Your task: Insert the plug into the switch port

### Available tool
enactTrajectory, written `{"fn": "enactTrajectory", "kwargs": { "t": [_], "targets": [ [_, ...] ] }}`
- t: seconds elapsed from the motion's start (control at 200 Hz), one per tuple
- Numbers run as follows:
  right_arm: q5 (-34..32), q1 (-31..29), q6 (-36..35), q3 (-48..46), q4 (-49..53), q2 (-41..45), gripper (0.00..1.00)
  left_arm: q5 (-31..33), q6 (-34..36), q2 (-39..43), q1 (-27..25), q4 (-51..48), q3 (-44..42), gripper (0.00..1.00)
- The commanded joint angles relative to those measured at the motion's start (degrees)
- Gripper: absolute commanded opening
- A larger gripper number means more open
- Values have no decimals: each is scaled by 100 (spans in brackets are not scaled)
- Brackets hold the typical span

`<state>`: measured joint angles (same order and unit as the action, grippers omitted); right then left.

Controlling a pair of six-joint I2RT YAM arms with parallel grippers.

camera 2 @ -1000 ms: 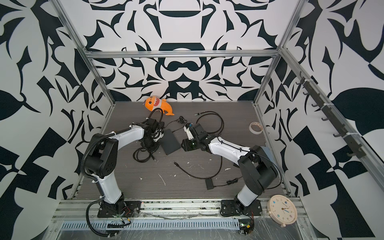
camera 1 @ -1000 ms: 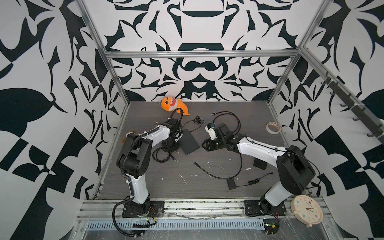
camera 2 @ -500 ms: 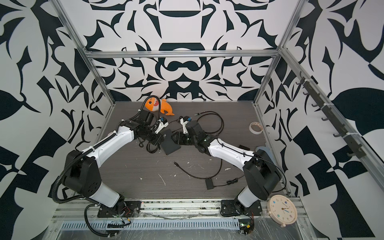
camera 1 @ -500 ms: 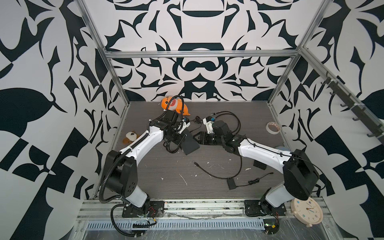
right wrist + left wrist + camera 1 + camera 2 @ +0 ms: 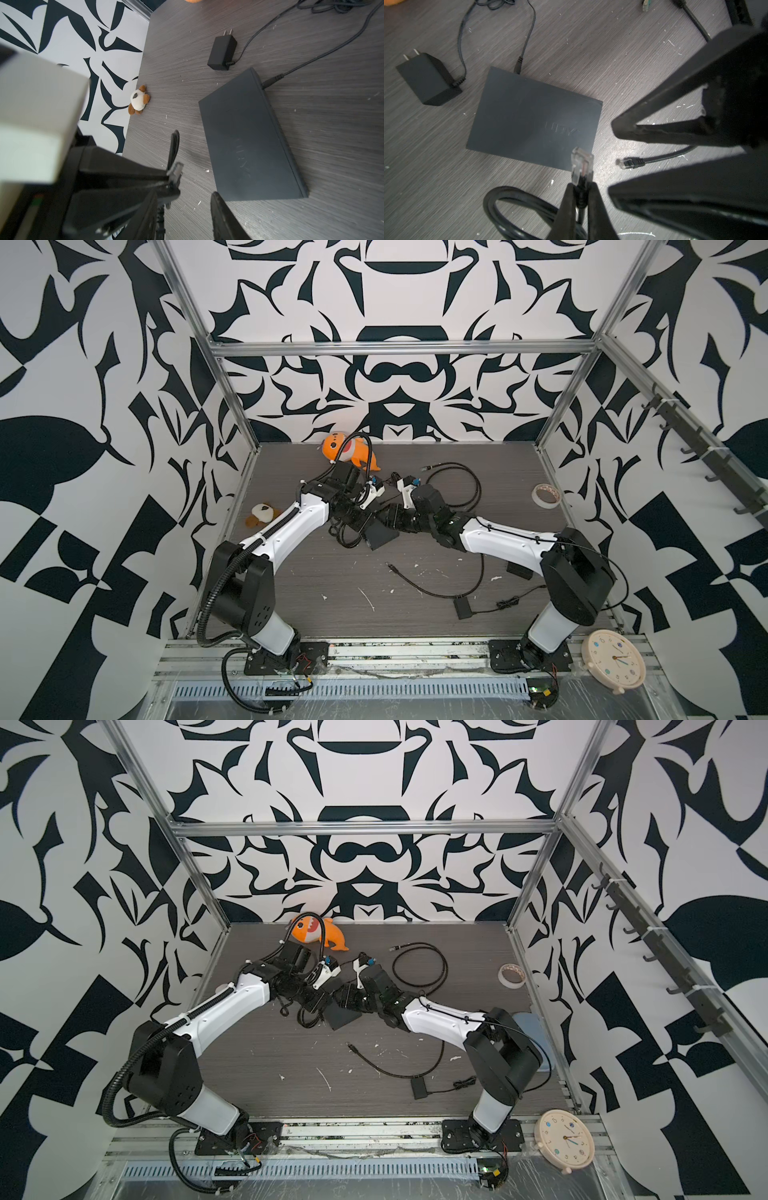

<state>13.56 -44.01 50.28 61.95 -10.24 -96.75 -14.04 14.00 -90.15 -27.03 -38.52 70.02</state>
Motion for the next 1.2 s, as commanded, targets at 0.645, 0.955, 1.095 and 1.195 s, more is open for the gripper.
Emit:
{"fn": "enactTrajectory", "kwargs": {
  "t": [0.645, 0.955, 1.095, 1.195],
  "targets": [
    [192, 44, 420, 172, -766, -300, 3, 189, 59, 377, -72, 324, -260, 22],
    [894, 542, 624, -748, -1574, 83, 0, -118, -447, 824, -51, 1500, -1206, 45],
    [1214, 660, 598, -952, -1743, 191, 0, -665, -899, 942, -53, 2282, -1627, 48],
    [1397, 718, 627, -1009, -1820, 216, 0, -893, -1229, 964, -58, 2803, -1808, 49]
  ]
}}
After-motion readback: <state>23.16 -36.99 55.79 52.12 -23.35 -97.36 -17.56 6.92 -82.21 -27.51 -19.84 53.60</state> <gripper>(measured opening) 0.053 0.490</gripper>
